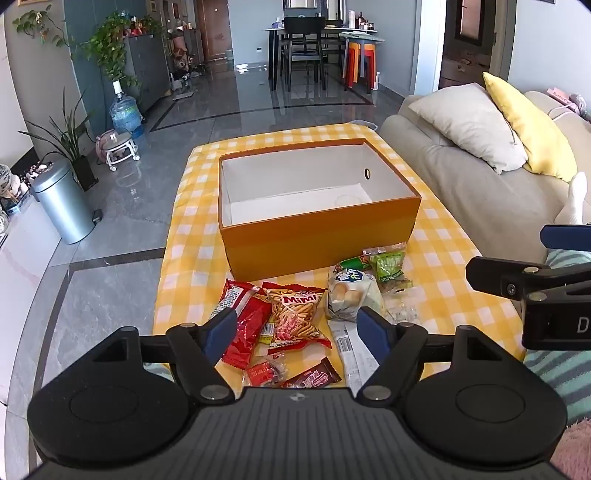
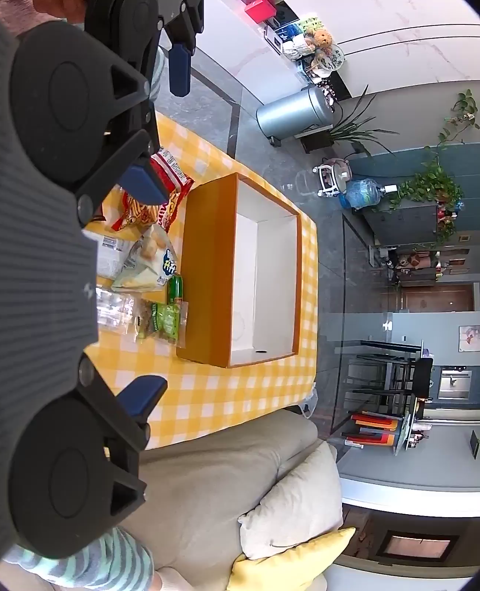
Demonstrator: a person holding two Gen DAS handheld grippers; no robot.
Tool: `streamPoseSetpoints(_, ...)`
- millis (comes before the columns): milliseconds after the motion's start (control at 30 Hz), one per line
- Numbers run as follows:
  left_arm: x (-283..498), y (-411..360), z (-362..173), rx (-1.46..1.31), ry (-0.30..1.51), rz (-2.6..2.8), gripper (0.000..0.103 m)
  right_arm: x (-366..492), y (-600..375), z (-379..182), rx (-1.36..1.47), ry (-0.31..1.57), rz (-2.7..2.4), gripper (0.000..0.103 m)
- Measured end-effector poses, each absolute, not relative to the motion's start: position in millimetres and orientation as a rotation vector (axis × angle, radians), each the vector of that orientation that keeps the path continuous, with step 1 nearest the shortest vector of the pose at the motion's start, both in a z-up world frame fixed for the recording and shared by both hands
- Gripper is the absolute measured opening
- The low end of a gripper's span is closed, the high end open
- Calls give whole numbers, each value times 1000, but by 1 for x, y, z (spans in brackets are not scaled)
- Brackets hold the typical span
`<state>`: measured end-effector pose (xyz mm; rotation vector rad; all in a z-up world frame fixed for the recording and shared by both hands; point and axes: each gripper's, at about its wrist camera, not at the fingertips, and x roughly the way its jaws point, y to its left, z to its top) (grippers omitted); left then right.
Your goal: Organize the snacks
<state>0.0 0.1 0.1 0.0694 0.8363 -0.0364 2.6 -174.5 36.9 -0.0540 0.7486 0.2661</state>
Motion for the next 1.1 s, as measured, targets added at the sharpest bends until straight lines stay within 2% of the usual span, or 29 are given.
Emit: streamPoseSetpoints(1100, 4, 4, -13, 43, 915, -20, 87, 11, -170, 23, -53, 860, 268, 97)
